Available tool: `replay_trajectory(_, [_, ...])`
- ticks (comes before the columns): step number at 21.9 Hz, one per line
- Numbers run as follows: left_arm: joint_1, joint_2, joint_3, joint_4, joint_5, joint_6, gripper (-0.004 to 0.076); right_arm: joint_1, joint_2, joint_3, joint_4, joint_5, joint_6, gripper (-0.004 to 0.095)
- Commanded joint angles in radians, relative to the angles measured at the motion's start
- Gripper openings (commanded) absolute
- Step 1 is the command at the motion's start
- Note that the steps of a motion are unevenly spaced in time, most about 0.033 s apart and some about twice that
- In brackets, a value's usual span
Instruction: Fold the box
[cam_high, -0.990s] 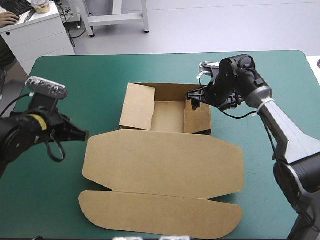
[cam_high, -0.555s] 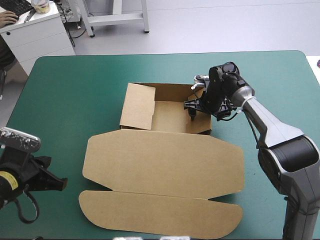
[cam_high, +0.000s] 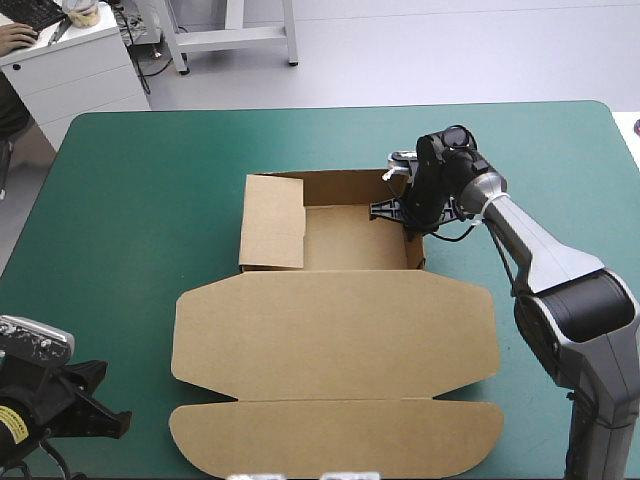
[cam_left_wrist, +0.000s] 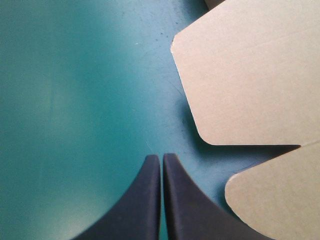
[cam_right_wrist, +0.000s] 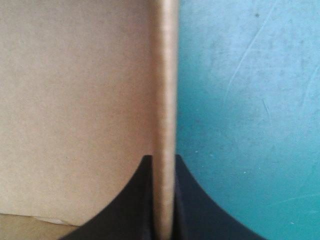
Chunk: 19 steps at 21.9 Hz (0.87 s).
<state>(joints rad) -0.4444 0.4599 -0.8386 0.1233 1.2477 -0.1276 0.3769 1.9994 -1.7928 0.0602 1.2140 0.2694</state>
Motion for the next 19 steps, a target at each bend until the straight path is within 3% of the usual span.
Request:
replay_trajectory(1, [-0.004, -0.012, 0.002, -0.025, -0.050, 0.001, -0.0003, -0.030, -0.098, -0.054, -0.028, -0.005, -0.045, -0.0020])
replay_trajectory(6, [-0.004, -0.054, 0.062, -0.023, -0.081, 0.001, -0.0003, -0.247, -0.189, -0.197, -0.114, 0.040, -0.234, -0.0020])
replay_trajectory(9, [-0.004, -0.054, 0.078, -0.023, -0.103, -0.001, -0.0003, -0.406, -0.193, -0.208, -0.223, 0.027, -0.243, -0.0020])
replay_trajectory(11, [-0.004, -0.054, 0.078, -0.023, -0.138, -0.002, -0.0003, -0.524, -0.170, -0.208, -0.211, -0.003, -0.243, -0.0020])
replay_trajectory(19, [-0.004, -0.054, 0.078, -0.042, -0.145, -0.021, -0.0003, -0.710, -0.067, -0.208, -0.211, -0.014, -0.243, -0.0020])
